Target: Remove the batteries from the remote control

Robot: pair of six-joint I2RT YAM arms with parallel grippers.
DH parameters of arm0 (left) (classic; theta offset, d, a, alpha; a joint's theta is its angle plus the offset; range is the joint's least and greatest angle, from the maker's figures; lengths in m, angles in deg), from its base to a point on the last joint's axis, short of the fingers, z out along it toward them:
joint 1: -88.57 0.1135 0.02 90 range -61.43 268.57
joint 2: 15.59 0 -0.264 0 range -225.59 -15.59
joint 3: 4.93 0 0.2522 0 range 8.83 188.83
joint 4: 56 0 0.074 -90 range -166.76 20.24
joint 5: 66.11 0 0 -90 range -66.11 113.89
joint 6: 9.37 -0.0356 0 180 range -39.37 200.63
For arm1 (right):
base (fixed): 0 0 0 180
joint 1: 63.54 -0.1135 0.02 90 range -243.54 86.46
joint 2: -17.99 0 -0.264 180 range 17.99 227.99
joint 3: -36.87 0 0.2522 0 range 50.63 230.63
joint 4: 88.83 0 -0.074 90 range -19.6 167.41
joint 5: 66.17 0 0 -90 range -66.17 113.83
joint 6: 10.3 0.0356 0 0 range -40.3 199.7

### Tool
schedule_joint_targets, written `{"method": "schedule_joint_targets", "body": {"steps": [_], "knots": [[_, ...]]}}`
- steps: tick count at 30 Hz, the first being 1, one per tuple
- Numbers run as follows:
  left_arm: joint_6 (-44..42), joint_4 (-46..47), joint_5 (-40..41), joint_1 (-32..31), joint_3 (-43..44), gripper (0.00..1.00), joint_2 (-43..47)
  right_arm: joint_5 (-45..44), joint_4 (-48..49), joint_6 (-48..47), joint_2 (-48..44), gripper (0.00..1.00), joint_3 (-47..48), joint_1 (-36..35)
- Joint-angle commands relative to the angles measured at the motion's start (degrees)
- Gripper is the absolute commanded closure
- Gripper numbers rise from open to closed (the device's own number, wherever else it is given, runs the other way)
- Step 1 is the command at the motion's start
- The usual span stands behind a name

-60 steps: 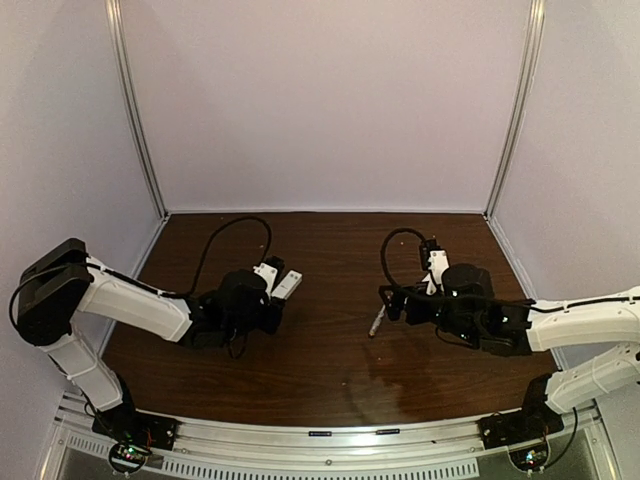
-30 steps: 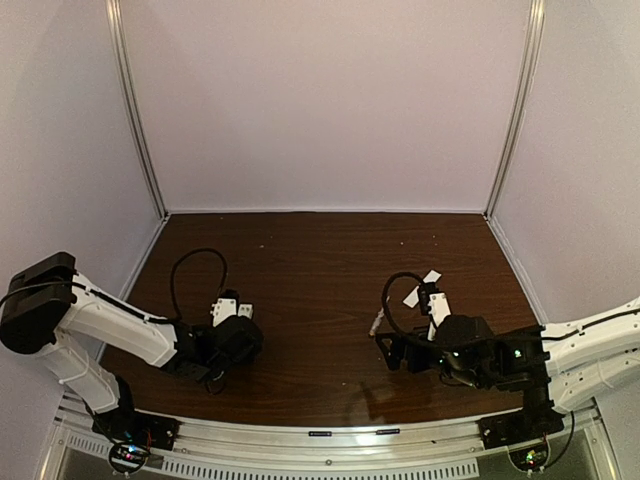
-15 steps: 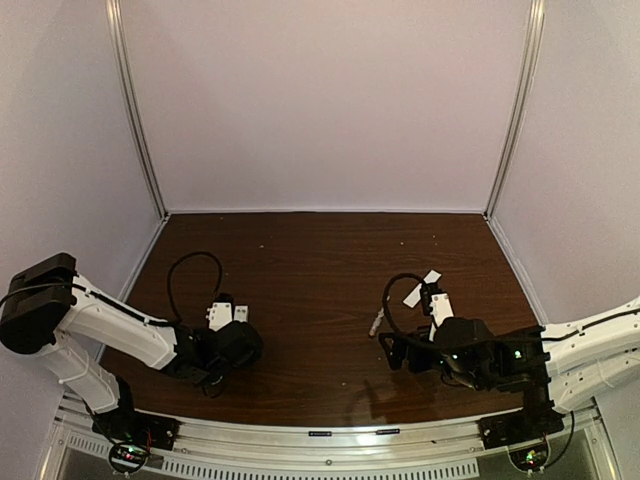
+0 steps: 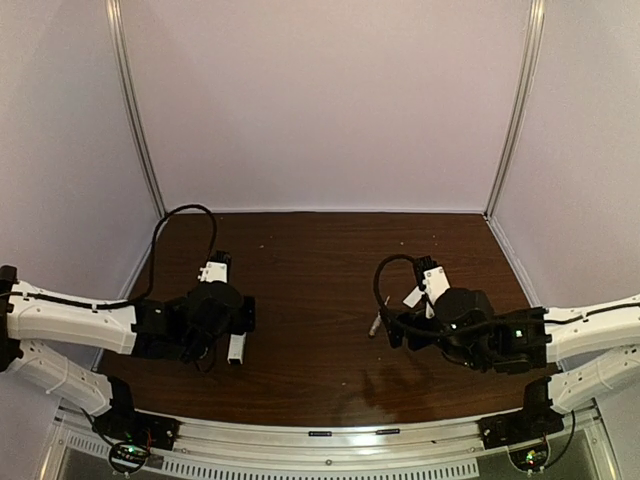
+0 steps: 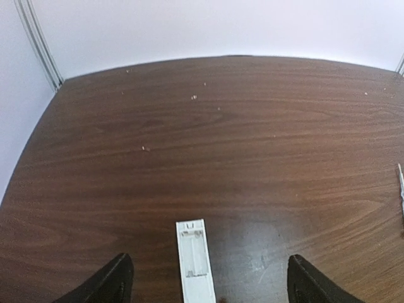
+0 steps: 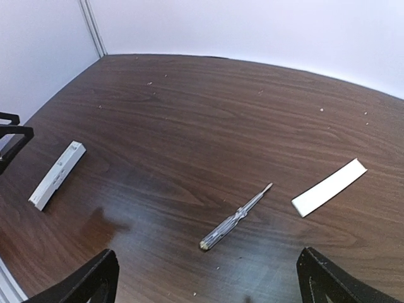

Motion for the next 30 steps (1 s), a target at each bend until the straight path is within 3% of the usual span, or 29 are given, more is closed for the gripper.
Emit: {"method": "schedule_joint_targets", "body": {"steps": [1, 9, 16, 21, 28, 30], "knots": [[-12.7, -0.1, -0.5, 5.4, 2.9, 0.14, 3.9, 0.5, 0.1, -11.2, -2.6, 0.00, 3.1, 5.2], [-29.5, 10.6, -6.3, 21.0, 3.2, 0.17, 6.8, 1.8, 11.7, -22.3, -4.8, 0.00, 0.6, 19.9], [-33.6, 26.0, -14.1, 34.9, -2.4, 0.17, 5.1, 3.5, 22.2, -29.6, 2.5, 0.00, -0.7, 33.3], [-43.4, 31.5, -9.2, 38.5, -2.9, 0.18, 0.2, 8.9, 24.0, -29.5, 6.9, 0.00, -0.5, 42.2], [-41.6, 43.8, -28.4, 51.6, -9.7, 0.24, -1.6, 11.8, 33.0, -34.6, 10.5, 0.00, -5.0, 48.4], [-41.8, 46.5, -30.0, 53.6, -10.1, 0.26, -3.5, 12.0, 37.4, -36.2, 10.6, 0.00, -7.2, 48.8]]}}
